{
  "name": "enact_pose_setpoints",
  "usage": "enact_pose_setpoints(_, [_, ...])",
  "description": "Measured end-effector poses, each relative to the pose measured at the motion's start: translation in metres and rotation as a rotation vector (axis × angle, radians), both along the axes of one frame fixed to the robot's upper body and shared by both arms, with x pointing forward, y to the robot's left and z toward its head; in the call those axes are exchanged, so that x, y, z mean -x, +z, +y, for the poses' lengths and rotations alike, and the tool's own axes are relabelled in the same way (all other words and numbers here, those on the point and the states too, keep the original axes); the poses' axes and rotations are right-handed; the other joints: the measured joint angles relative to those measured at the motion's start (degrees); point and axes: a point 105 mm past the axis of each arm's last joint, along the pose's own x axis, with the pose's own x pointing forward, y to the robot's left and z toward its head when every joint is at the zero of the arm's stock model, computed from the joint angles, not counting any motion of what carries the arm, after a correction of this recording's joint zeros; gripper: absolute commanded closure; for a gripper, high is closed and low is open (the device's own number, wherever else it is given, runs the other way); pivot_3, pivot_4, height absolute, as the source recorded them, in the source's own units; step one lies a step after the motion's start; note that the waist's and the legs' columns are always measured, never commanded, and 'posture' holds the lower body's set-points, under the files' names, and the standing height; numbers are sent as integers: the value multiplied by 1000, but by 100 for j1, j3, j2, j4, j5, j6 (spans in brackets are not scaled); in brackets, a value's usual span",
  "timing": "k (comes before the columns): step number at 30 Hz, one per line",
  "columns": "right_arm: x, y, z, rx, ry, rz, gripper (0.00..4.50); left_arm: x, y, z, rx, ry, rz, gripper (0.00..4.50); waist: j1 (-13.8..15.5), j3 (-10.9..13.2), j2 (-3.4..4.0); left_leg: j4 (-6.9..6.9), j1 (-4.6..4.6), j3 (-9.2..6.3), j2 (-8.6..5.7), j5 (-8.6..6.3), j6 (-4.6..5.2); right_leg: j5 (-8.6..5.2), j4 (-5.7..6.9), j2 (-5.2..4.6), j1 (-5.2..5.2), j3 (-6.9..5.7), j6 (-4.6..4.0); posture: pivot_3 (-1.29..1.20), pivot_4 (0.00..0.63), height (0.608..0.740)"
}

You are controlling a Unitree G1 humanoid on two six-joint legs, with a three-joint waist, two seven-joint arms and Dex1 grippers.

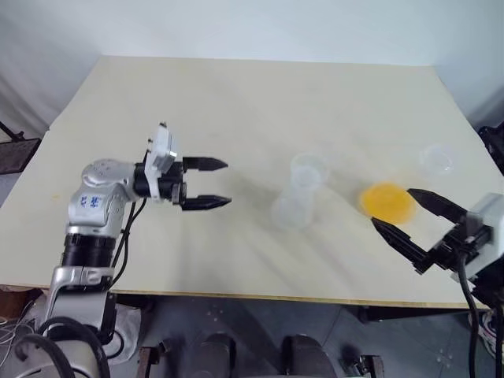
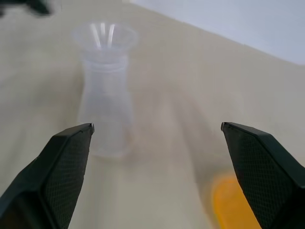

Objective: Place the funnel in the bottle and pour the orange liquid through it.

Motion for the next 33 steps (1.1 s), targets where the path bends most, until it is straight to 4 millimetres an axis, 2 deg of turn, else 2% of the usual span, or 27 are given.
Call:
enact_pose_setpoints(5, [26,-16,-17,-44,-139,73,0,7,-4,0,32,-17,-8,15,-5,-1,1,-3,6,1,-5,-1,3,0,-1,0,5,8,0,0,150,740])
enact_pose_setpoints(8, [35,-15,-24,-58,-209,63,0,7,-4,-2,45,-26,-34,15,-27,-2,3,-13,20,13,-1,-1,2,0,-2,3,8,13,0,0,150,740])
enact_pose_setpoints(14, [35,-9,-29,-69,-271,12,0,4,3,-9,72,-41,-81,15,-83,-3,5,-19,28,15,3,-1,2,0,-1,7,9,17,0,0,150,740])
enact_pose_setpoints(18, [20,-1,-26,-87,-272,-61,0,3,2,-9,77,-48,-72,15,-126,-3,6,-15,27,15,2,-1,1,0,0,6,9,17,0,0,150,740])
enact_pose_setpoints(21, [-9,-2,-35,-128,-305,-107,0,-2,8,-19,99,-84,-97,15,-141,-4,5,-10,25,15,-4,0,2,0,1,3,10,17,0,0,150,740])
enact_pose_setpoints(27, [-48,-12,-47,-127,-355,-106,0,-1,11,-32,108,-121,-101,15,-150,-5,12,-32,26,15,-9,1,3,0,2,-1,1,15,0,0,150,740])
enact_pose_setpoints(30, [-59,-14,-47,-123,-356,-103,0,-1,10,-34,107,-127,-94,15,-152,-5,12,-33,25,14,-4,1,3,0,2,4,-1,13,0,0,150,740])
enact_pose_setpoints(33, [-69,-7,-50,-135,-369,-134,0,1,12,-35,105,-128,-99,15,-152,-5,12,-28,24,15,-4,2,3,0,2,2,1,14,0,0,150,740])
